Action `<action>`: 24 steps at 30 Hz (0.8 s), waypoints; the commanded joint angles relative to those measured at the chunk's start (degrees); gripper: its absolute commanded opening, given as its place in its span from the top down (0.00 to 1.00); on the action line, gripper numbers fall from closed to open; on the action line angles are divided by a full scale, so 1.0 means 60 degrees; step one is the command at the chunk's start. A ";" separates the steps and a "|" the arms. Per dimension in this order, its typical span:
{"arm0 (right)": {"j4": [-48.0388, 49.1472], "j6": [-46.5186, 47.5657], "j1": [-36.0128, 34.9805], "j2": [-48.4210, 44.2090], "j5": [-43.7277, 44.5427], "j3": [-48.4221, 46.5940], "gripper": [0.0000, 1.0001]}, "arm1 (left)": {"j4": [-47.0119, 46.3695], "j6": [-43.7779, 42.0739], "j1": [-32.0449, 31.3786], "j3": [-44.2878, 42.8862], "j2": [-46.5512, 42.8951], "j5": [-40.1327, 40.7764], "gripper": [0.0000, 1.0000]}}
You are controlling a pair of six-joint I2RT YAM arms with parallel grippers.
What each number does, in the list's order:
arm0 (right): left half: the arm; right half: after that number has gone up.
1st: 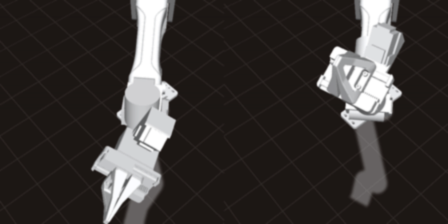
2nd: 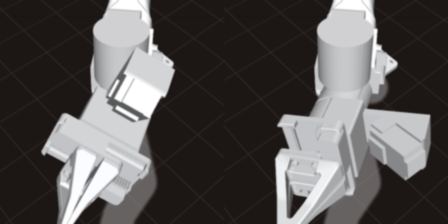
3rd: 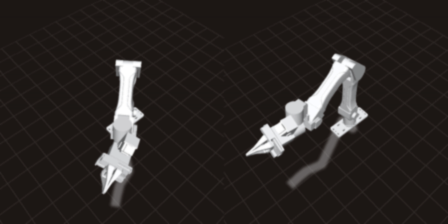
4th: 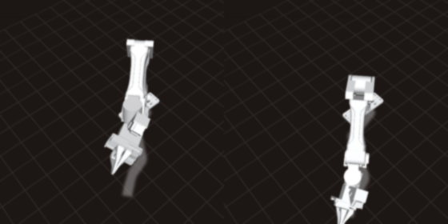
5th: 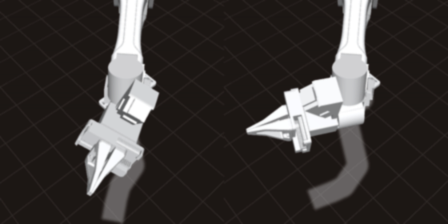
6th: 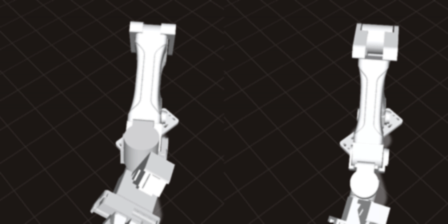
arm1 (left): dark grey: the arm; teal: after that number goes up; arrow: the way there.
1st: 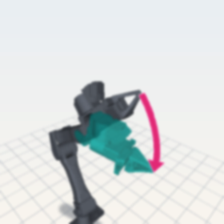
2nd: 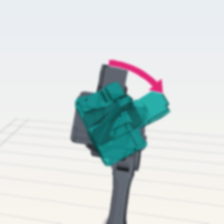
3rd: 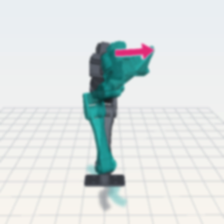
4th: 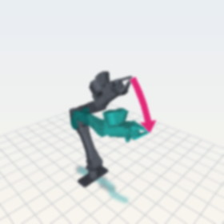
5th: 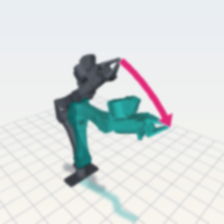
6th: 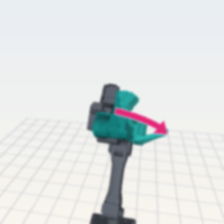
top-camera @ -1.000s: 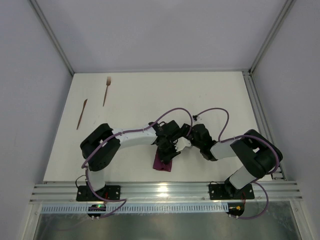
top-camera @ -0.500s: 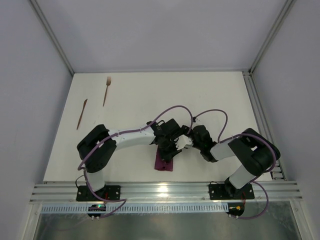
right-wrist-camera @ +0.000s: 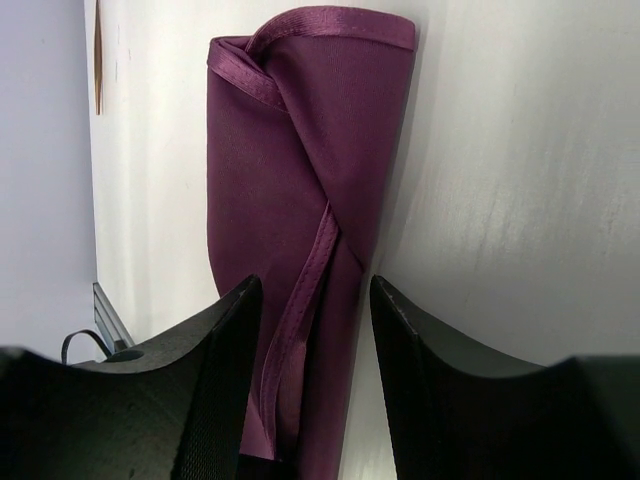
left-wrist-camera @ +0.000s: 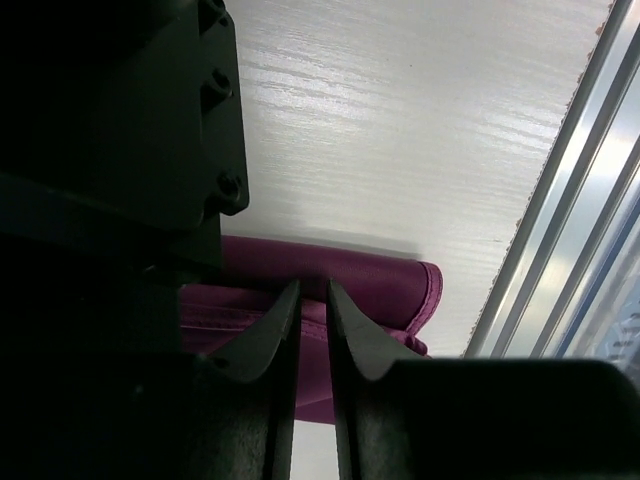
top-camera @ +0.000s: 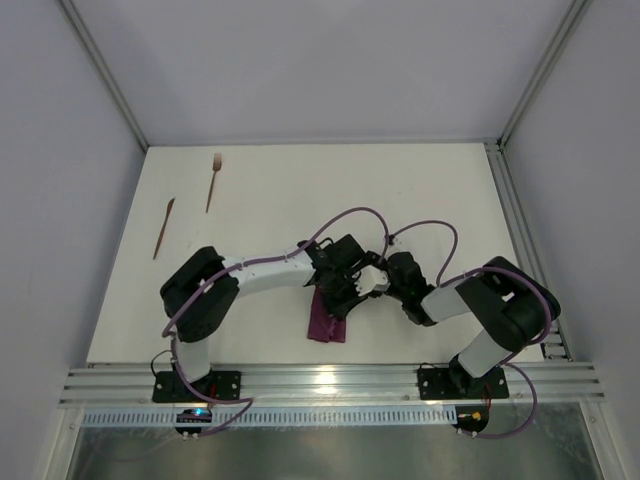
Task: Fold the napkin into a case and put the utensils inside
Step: Stuff the top corner of the smaller-rectangle-folded napkin into the folded napkin.
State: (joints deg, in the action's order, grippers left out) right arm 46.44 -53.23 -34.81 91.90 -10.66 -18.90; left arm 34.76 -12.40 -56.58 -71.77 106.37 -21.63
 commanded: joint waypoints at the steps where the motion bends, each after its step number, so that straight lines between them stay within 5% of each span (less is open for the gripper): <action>1: -0.0444 0.0098 -0.0044 0.0211 0.0369 0.0307 0.47 | -0.0389 0.0031 0.0025 -0.0197 0.0071 -0.0174 0.82; 6: -0.0386 0.0215 -0.0014 0.0372 0.0355 0.0234 0.47 | 0.0048 -0.0129 0.0025 -0.0693 -0.0822 -0.1375 0.71; 13: -0.1088 0.1020 -0.0014 -0.0109 0.0135 -0.0073 0.47 | 0.0767 -0.0482 0.0200 -0.0974 -0.2214 -0.1040 0.66; 20: -0.1381 0.1518 0.0015 -0.0346 -0.0406 -0.0219 0.46 | 0.0770 -0.0335 0.2409 0.0519 -0.3022 -0.0206 0.69; 24: -0.1338 0.1635 0.0015 -0.0053 -0.0831 -0.0367 0.46 | 0.0666 -0.0423 0.2662 0.1121 -0.2292 0.0177 0.70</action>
State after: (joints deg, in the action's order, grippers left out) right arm 41.85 -46.15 -34.63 90.28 -13.43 -20.45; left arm 38.33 -14.17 -40.14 -67.94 88.77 -22.44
